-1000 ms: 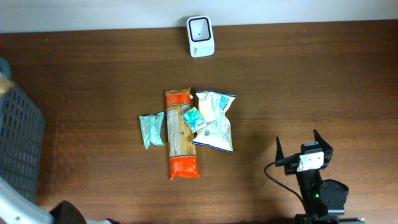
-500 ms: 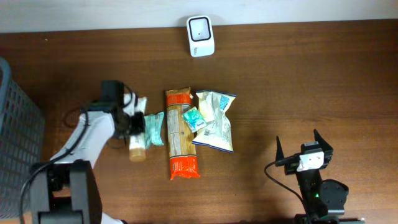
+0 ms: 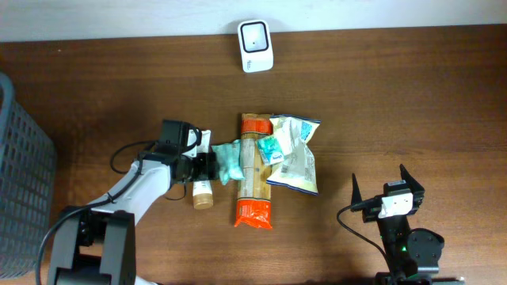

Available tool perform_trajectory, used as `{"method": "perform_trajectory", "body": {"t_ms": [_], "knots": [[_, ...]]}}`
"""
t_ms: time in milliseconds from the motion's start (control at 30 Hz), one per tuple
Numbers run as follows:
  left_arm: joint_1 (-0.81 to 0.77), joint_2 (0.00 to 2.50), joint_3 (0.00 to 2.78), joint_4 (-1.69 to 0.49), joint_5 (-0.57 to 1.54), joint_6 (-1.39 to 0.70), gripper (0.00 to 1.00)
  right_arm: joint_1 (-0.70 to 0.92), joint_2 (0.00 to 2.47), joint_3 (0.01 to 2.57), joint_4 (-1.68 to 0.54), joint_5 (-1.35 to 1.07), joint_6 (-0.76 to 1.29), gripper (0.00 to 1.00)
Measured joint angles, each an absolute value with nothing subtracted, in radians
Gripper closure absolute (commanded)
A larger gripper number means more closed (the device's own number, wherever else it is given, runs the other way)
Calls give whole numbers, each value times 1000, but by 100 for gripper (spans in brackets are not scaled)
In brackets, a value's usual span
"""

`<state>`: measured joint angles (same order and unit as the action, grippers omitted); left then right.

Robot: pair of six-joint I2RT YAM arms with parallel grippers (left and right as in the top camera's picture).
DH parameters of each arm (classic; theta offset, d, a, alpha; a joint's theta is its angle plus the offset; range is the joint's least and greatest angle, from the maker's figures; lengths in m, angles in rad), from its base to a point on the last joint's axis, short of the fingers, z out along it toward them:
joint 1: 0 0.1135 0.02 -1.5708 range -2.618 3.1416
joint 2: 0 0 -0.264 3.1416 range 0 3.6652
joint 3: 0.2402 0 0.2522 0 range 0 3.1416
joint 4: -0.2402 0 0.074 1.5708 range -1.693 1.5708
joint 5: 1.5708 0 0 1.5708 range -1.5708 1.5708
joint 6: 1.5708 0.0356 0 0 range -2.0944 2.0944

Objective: Scan the item barcode

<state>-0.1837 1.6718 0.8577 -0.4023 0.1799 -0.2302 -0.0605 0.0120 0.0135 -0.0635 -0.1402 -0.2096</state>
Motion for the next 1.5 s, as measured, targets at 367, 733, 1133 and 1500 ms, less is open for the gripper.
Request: {"method": "perform_trajectory", "body": {"t_ms": [367, 733, 1133, 1500], "knots": [[128, 1486, 1674, -1081, 189, 4, 1, -60, 14, 14, -64, -141, -209, 1], [289, 1325, 1721, -1118, 255, 270, 1, -60, 14, 14, -59, -165, -209, 1], [289, 1326, 1726, -1118, 255, 270, 1, -60, 558, 500, -133, -445, -104, 2], [289, 1328, 1728, -1121, 255, 270, 1, -64, 1624, 1048, -706, -878, -86, 15]]}}
